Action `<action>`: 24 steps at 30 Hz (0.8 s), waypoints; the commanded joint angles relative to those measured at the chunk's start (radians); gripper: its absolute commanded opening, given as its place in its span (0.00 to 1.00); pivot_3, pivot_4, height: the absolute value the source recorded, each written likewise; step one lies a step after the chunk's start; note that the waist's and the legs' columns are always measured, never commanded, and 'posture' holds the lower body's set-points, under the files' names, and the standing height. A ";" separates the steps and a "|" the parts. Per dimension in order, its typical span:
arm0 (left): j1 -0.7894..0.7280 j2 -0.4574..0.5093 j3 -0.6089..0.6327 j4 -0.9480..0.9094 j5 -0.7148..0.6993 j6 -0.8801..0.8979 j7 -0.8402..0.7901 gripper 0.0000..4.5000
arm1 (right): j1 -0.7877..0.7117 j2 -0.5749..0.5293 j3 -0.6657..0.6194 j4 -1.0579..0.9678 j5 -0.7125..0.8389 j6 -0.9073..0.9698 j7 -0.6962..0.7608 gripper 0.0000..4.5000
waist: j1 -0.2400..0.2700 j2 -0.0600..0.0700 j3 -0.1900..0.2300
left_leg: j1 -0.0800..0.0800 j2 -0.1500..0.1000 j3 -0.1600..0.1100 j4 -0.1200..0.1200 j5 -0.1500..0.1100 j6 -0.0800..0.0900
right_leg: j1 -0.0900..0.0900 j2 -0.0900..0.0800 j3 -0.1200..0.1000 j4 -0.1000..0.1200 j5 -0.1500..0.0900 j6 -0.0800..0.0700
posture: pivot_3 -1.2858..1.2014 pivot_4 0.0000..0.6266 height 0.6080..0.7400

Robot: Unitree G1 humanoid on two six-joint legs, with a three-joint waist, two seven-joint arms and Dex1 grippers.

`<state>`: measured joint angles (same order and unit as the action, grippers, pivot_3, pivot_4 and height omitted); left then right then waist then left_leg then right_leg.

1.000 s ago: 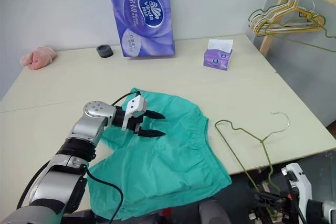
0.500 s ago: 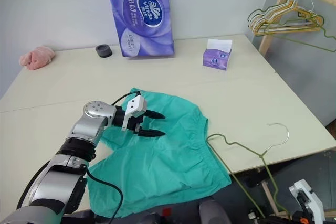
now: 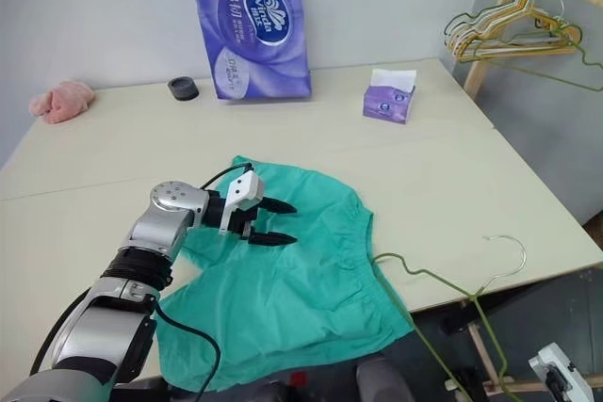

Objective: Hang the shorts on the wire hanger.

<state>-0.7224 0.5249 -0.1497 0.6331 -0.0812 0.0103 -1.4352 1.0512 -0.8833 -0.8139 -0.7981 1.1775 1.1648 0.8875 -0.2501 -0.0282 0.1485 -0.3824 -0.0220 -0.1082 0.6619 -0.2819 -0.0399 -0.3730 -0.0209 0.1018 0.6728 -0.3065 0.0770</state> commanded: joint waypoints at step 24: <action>-0.005 0.004 0.006 -0.037 -0.019 0.002 0.011 0.81 | -0.393 -0.017 0.339 0.141 0.107 0.074 -0.213 0.00 | 0.005 0.001 0.004 | 0.000 -0.001 -0.001 0.001 0.000 0.000 | 0.000 -0.001 0.000 0.002 0.001 0.000 | 0.38 0.21 1.00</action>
<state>-0.7199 0.5248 -0.1501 0.6283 -0.0814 0.0149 -1.4271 0.6817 -0.8993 -0.4902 -0.6587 1.2377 1.2265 0.6940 -0.2452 -0.0277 0.1528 -0.3822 -0.0225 -0.1096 0.6630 -0.2818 -0.0399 -0.3731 -0.0216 0.1018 0.6748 -0.3057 0.0775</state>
